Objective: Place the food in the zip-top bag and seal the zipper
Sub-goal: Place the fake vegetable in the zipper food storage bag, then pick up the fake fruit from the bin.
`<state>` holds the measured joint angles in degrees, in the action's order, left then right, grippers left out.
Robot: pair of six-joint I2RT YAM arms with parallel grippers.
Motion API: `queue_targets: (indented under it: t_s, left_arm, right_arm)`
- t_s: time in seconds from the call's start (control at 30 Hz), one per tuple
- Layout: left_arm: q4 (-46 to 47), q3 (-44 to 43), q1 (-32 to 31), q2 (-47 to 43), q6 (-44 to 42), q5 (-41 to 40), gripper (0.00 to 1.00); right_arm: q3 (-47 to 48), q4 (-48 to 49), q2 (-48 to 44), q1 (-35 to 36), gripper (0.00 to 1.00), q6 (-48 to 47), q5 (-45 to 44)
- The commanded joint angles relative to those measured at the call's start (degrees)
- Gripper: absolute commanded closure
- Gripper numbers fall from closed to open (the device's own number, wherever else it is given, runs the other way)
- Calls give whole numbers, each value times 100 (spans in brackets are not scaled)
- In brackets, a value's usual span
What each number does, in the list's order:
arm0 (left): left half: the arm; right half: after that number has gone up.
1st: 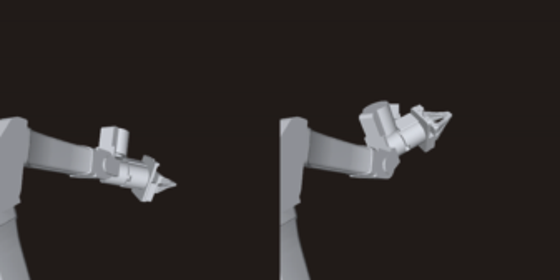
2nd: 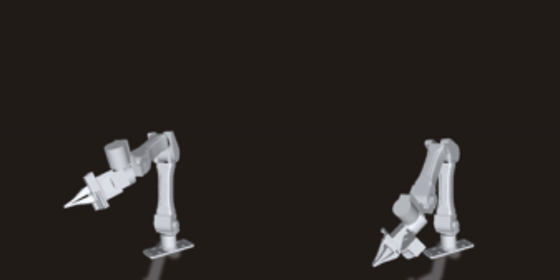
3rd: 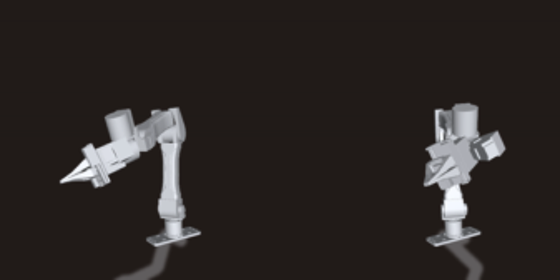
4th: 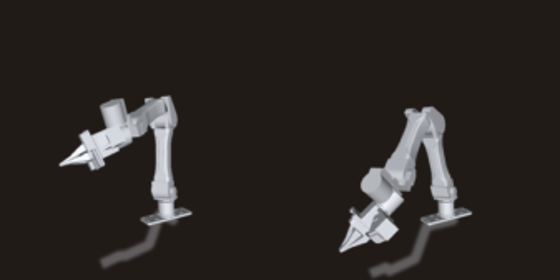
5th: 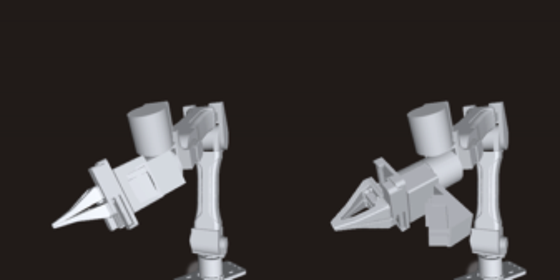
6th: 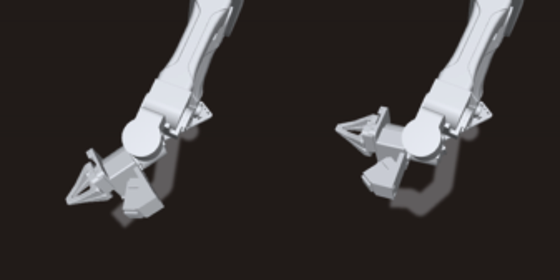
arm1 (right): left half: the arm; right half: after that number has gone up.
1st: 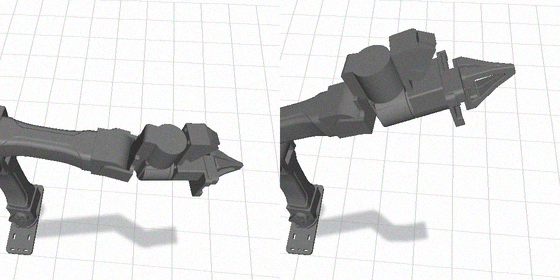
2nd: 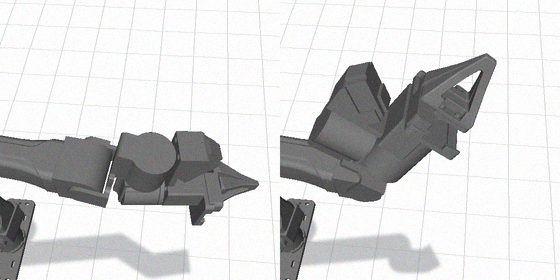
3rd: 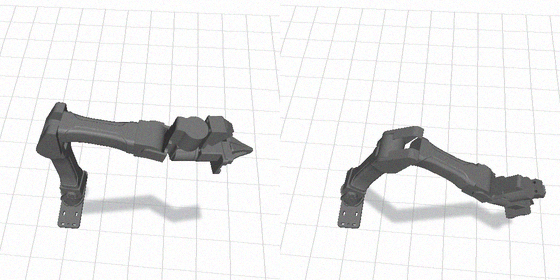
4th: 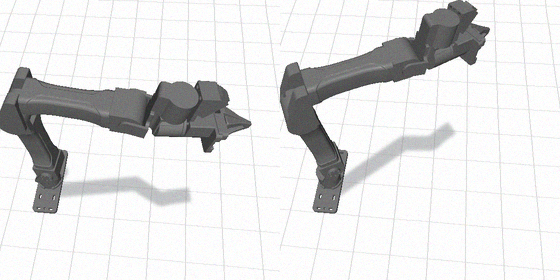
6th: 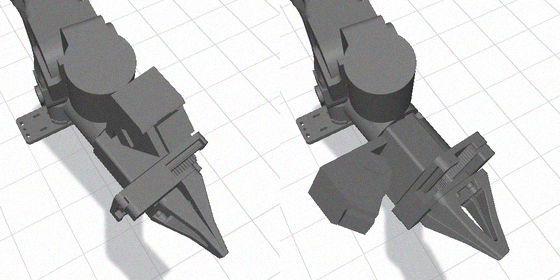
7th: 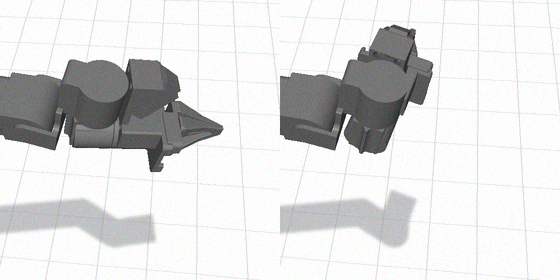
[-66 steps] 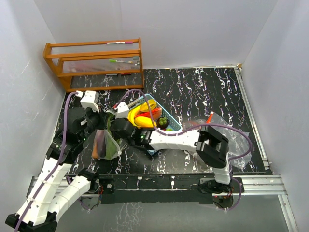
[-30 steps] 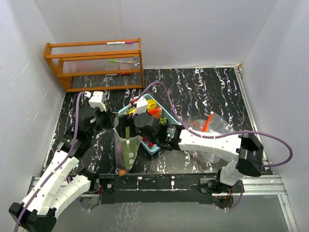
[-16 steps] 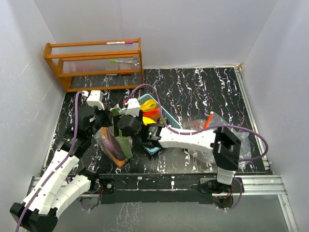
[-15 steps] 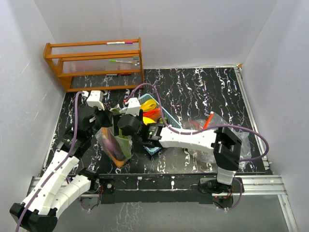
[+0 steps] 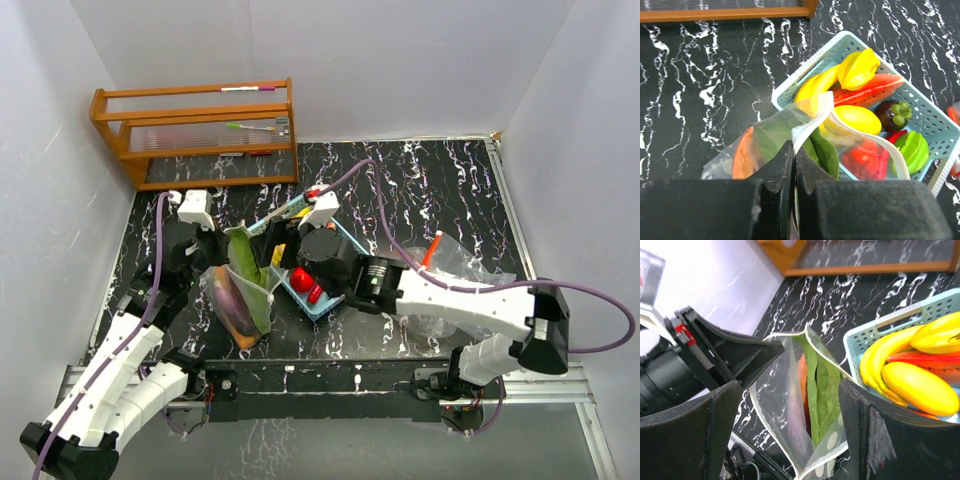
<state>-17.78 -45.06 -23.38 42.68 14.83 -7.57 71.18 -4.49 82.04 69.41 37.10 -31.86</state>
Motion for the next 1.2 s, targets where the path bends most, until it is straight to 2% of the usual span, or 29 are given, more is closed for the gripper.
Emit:
queue_targets:
  t_s: [0.0, 0.13, 0.37, 0.57, 0.87, 1.17]
  left_arm:
    - [-328, -485, -20, -129, -216, -565, 100]
    - [-813, -1097, -22, -15, -337, -1047, 100]
    - [-992, -1302, -19, -24, -466, -1433, 100]
    - [-1083, -1286, -18, 73, -585, -1485, 100]
    - [-1096, -1437, -21, 177, -639, -1554, 100]
    - [-963, -1401, -21, 328, -670, -1481, 100]
  right_arm:
    - [248, -687, -212, -187, 18, -85, -517]
    - [558, -2042, 137, -1117, 19, 136, 381]
    - [203, -2278, 252, -1940, 22, -156, 1081]
    - [392, -2979, 724, -2001, 23, -480, 1328]
    - [283, -3605, 1106, -2168, 22, -300, 1454]
    - [244, -3448, 1620, -2326, 20, -363, 1597]
